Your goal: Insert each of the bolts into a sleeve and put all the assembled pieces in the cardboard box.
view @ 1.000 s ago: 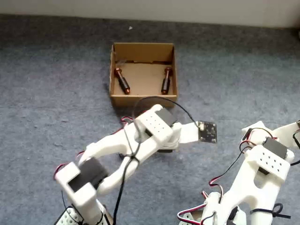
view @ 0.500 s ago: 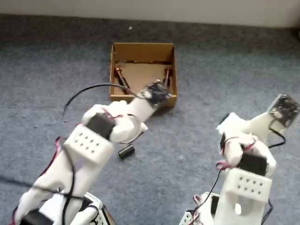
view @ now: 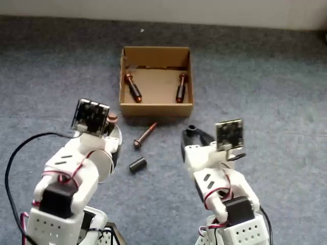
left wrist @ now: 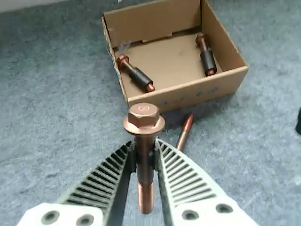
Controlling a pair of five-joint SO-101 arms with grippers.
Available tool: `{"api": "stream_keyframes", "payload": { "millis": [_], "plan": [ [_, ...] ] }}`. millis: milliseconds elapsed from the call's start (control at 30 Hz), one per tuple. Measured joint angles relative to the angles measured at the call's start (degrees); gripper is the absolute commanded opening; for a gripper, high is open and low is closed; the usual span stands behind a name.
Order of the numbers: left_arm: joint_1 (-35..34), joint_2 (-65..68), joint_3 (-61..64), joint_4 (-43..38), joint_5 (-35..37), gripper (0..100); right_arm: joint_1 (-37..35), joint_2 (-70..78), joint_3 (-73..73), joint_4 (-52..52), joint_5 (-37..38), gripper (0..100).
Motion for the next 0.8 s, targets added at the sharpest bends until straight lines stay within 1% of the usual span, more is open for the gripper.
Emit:
{"api": "stream_keyframes", "payload": {
  "millis": [200, 300, 400, 567, 700, 800],
  "plan": [
    [0.0, -9.3, 4.8, -7.6, 1.9, 1, -10.4, -0.2, 6.5, -8.5, 5.7, 0.5],
    [0.0, -10.5, 6.0, -11.4, 4.0, 1, -15.5, -0.2, 10.4, -14.1, 8.7, 0.5],
    [0.0, -10.8, 6.1, -12.9, 4.4, 1, -19.1, -0.2, 14.5, -20.7, 10.1, 0.5],
    [0.6, -11.0, 6.1, -13.3, 5.2, 1, -21.9, -0.3, 17.1, -30.6, 10.5, 0.5],
    [5.7, -11.0, 6.1, -13.3, 5.9, 1, -22.1, -0.3, 17.1, -35.5, 10.5, 0.5],
    [9.3, -11.0, 6.1, -13.3, 5.9, 1, -22.1, -0.3, 17.1, -36.7, 10.5, 0.5]
  ]
}}
